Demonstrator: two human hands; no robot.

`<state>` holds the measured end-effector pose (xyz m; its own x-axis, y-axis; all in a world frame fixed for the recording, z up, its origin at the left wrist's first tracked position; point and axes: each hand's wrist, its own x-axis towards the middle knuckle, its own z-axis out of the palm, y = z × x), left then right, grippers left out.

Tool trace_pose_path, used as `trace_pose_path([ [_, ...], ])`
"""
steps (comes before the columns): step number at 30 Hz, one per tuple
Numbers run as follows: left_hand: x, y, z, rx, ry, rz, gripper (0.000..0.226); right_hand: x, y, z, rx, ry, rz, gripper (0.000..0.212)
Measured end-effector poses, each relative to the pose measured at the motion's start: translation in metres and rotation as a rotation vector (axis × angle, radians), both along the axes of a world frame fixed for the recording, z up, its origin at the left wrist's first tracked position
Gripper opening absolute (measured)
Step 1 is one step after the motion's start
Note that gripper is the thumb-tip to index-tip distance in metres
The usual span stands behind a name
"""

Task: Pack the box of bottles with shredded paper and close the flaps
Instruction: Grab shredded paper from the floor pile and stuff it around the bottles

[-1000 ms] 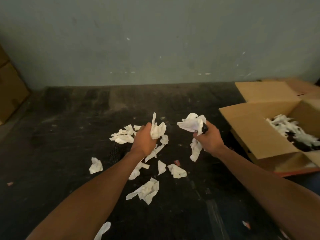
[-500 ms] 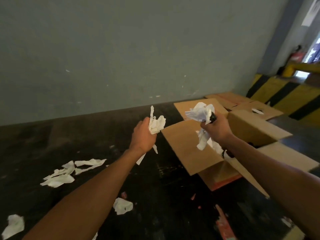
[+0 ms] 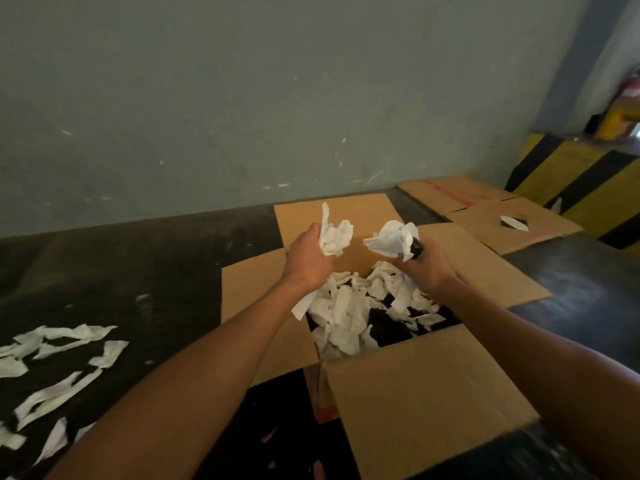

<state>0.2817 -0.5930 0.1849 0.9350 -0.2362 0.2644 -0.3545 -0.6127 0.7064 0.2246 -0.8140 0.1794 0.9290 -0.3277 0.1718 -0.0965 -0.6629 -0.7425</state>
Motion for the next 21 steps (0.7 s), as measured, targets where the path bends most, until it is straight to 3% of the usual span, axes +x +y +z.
trace_pose_path([
  [7,0.016,-0.061,-0.04,0.075,0.175,-0.023,0.031,0.031,-0.044,-0.03,-0.025,0.133,0.097,0.027],
  [9,0.022,-0.068,-0.053,0.125,0.227,-0.027,0.035,0.042,-0.052,-0.038,-0.039,0.217,0.155,0.039],
  [12,0.034,-0.072,-0.07,0.308,0.311,-0.011,0.057,0.062,-0.066,-0.055,-0.07,0.319,0.219,0.082],
  [18,0.047,-0.071,-0.076,0.523,0.509,0.029,0.123,0.072,-0.077,-0.054,-0.071,0.367,0.236,0.106],
  [21,0.042,-0.071,-0.076,0.621,0.552,0.034,0.131,0.074,-0.08,-0.054,-0.151,0.432,0.256,0.11],
])
